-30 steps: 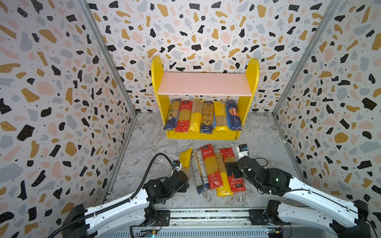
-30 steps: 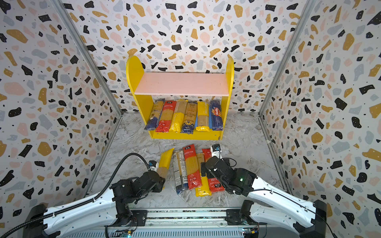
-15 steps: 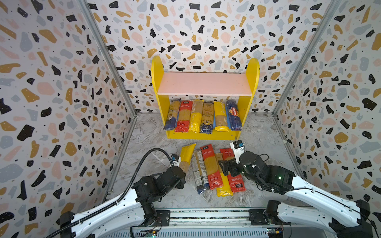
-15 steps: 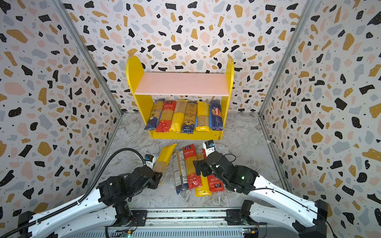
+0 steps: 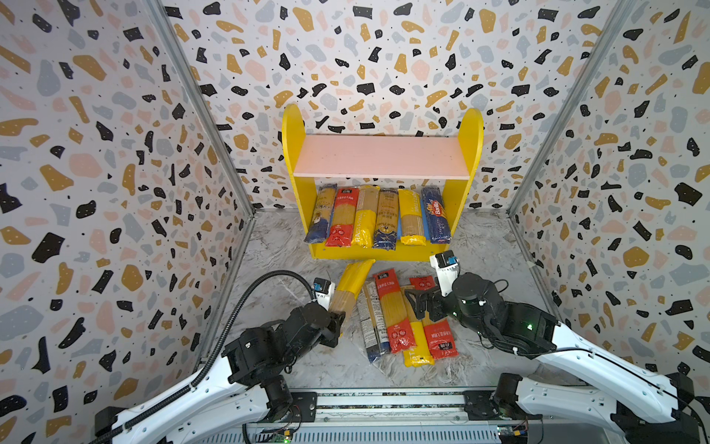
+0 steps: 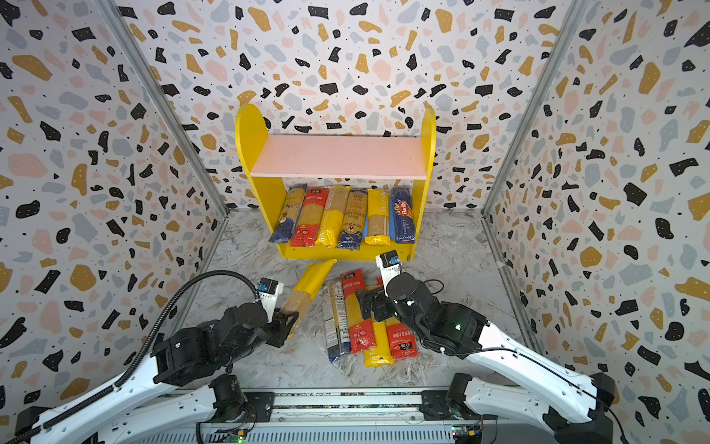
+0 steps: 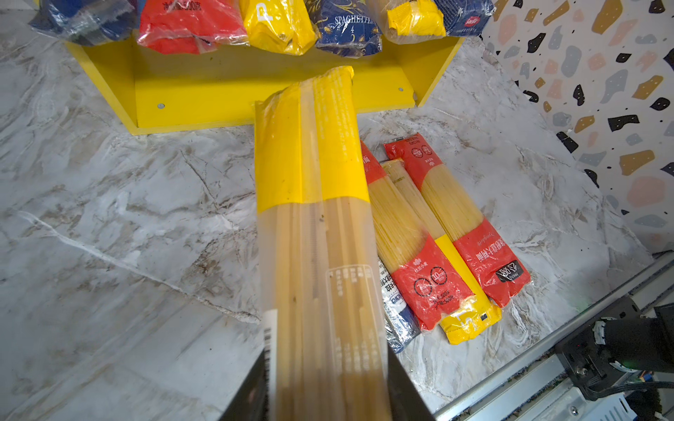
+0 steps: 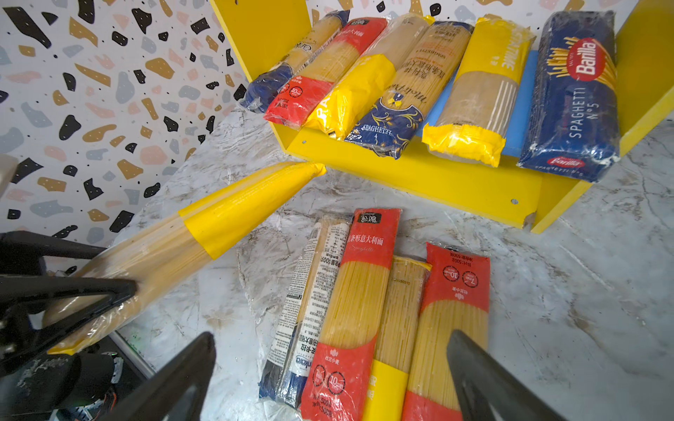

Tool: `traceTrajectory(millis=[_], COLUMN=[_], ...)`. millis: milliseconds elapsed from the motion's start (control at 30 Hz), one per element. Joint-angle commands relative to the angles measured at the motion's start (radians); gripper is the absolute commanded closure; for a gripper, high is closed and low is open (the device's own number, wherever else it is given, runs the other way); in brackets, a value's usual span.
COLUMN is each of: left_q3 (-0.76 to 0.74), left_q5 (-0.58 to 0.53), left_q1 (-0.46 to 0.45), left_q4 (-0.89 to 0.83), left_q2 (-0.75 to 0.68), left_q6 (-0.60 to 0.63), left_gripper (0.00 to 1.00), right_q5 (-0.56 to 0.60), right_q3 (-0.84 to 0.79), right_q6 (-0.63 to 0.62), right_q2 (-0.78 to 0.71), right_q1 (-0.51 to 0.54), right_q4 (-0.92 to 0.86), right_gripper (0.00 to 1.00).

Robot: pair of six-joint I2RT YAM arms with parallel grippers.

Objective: Place and organize the pasta boxes and bags onto the shelf
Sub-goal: 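Raise the bag's yellow end with the left gripper while the right gripper approaches it, then close the right gripper on the raised yellow end of the bag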

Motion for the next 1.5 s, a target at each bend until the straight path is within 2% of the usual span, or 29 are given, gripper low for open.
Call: traceTrajectory(millis=[0, 367, 500, 600, 833, 1133, 1467], left_q3=[0.054, -0.059, -0.199, -0.248, -0.191, -0.174, -0.075], left_q5=[-0.055, -0.019, 0.049, 0.082, 0.153, 0.219, 0.192], left_q1=[-0.006, -0.006, -0.006, -0.006, -0.006, -0.007, -0.006], left_q4=[0.155, 0.231, 0.39, 0.504, 0.551, 0.561, 0.505], left_q2=[-0.026, -0.016, 0.054, 0.123, 0.179, 0.062, 0.017], left_q6=[0.044, 0.029, -0.015, -0.026, -0.004, 0.006, 0.04], left_gripper=[1.0, 1.0, 1.0, 1.0, 1.0, 1.0, 1.0], right_q5=[0.02, 0.028, 0.035, 0.036, 0.061, 0.052, 0.034], right_q3=[0.043, 0.023, -0.005, -0.016, -0.007, -0.002, -0.01], right_q6=[-0.012, 0.01, 0.024, 0.032, 0.034, 0.027, 0.043], right_q2=[-0.007, -0.024, -0.034, -0.041, -0.071, -0.086, -0.063], right_q1=[-0.003, -0.003, -0.004, -0.005, -0.016, -0.035, -0.063], right_q4=[-0.016, -0.044, -0.051, -0.059, -0.098, -0.099, -0.121], right_gripper=[0.01, 0.01, 0.01, 0.01, 0.01, 0.01, 0.01])
